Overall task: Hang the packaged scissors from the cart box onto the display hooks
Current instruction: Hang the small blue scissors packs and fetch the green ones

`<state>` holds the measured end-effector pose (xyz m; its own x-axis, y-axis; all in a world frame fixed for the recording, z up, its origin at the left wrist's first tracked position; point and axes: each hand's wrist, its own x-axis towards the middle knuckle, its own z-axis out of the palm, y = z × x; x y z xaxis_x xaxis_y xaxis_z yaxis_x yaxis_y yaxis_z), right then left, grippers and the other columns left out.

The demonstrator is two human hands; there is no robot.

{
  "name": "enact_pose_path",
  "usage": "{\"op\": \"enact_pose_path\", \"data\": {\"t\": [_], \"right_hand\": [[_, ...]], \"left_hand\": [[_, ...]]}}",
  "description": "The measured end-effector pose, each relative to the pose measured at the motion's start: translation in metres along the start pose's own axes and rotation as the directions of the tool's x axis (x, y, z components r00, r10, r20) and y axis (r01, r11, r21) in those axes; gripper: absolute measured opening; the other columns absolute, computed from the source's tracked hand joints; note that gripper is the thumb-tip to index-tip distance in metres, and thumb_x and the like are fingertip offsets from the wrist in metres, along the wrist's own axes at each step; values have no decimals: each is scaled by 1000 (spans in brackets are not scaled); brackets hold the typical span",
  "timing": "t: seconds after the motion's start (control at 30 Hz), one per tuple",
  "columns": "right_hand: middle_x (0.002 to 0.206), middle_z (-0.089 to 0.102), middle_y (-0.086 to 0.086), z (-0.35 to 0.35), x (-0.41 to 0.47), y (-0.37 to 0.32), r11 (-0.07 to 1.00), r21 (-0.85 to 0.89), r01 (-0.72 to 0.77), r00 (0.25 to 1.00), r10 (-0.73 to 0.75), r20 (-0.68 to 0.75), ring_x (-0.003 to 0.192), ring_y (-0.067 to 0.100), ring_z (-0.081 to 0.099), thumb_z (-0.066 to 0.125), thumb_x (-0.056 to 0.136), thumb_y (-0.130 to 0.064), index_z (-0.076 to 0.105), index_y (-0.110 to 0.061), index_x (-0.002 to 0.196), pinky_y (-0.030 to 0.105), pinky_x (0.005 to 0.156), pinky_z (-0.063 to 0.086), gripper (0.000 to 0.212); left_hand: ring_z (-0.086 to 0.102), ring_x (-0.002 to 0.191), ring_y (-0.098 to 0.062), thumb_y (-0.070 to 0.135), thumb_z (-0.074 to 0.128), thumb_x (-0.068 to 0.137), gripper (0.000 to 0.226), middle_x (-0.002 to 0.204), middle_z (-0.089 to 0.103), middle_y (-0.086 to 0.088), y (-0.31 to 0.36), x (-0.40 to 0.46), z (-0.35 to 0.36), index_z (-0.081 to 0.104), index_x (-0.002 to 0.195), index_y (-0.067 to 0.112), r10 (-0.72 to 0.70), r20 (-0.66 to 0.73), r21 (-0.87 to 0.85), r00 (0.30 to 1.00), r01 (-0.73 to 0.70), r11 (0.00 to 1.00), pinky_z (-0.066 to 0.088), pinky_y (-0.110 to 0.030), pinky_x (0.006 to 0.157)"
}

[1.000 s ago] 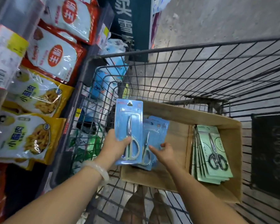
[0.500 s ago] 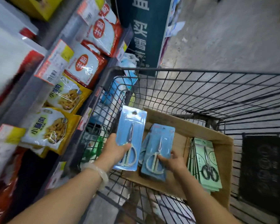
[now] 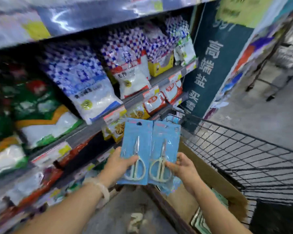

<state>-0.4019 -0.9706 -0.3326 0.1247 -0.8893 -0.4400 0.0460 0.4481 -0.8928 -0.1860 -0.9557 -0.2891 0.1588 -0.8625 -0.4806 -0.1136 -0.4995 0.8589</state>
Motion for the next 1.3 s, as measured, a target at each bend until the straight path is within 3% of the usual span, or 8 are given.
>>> {"op": "enact_pose_path", "data": {"t": [0.23, 0.4, 0.53, 0.77, 0.83, 0.97, 1.13, 1.3], "right_hand": [[101, 70, 11, 122, -46, -30, 985, -149, 93, 941, -38, 338, 84, 22, 70, 63, 84, 0, 59, -5, 103, 33, 71, 60, 21], [91, 69, 4, 222, -95, -14, 960, -235, 150, 845, -1, 535, 67, 4, 69, 62, 85, 0, 55, -8, 98, 18, 56, 54, 16], [95, 69, 6, 301, -151, 9, 931, -282, 231, 731, 25, 682, 67, 0, 69, 61, 86, -1, 54, -8, 102, 13, 56, 52, 19], [99, 66, 1, 442, -281, 77, 859, -351, 373, 564, 91, 821, 80, 5, 62, 61, 86, 0, 54, -14, 103, 9, 62, 53, 23], [92, 63, -3, 479, -318, 96, 841, -362, 403, 550, 94, 830, 74, 2, 57, 61, 86, 1, 51, -9, 105, 6, 55, 49, 23], [114, 62, 8, 537, -370, 132, 805, -404, 435, 528, 136, 839, 91, 20, 60, 65, 86, -11, 51, -10, 111, 27, 80, 52, 29], [101, 57, -4, 582, -395, 150, 812, -427, 399, 552, 159, 818, 91, 15, 57, 62, 88, -10, 47, -17, 109, 28, 81, 47, 26], [109, 61, 4, 636, -378, 140, 756, -482, 443, 610, 140, 780, 99, 25, 60, 65, 87, -16, 49, -14, 105, 44, 90, 51, 24]], "left_hand": [[67, 89, -14, 18, 64, 89, 10, 93, 70, 7, -35, -119, -108, 64, 92, 27, 63, -290, -121, 955, -102, 987, 54, -35, 80], [67, 87, -9, 10, 63, 89, 19, 89, 68, 14, -83, -204, -180, 63, 91, 29, 37, -495, -228, 868, -171, 959, 53, -22, 73], [70, 96, -17, 14, 69, 84, 21, 100, 74, 3, -135, -281, -234, 67, 104, 18, -16, -608, -300, 794, -211, 930, 55, -38, 86], [65, 60, -4, 6, 64, 88, 4, 72, 69, 0, -226, -424, -317, 67, 86, 3, -152, -806, -344, 572, -243, 907, 50, -17, 56], [70, 68, -8, 7, 63, 88, 4, 77, 71, 1, -246, -461, -339, 67, 86, 9, -180, -821, -367, 541, -261, 893, 52, -17, 57], [67, 81, -14, 13, 67, 86, 11, 93, 72, -2, -289, -516, -379, 67, 97, 14, -242, -843, -408, 480, -278, 870, 54, -26, 72], [65, 95, -28, 11, 72, 82, 30, 100, 68, -9, -325, -543, -419, 57, 108, 8, -358, -835, -488, 418, -259, 834, 51, -47, 90], [64, 95, -30, 8, 69, 84, 20, 100, 68, -12, -338, -530, -462, 59, 100, 11, -408, -805, -554, 431, -299, 777, 50, -48, 91]]}}
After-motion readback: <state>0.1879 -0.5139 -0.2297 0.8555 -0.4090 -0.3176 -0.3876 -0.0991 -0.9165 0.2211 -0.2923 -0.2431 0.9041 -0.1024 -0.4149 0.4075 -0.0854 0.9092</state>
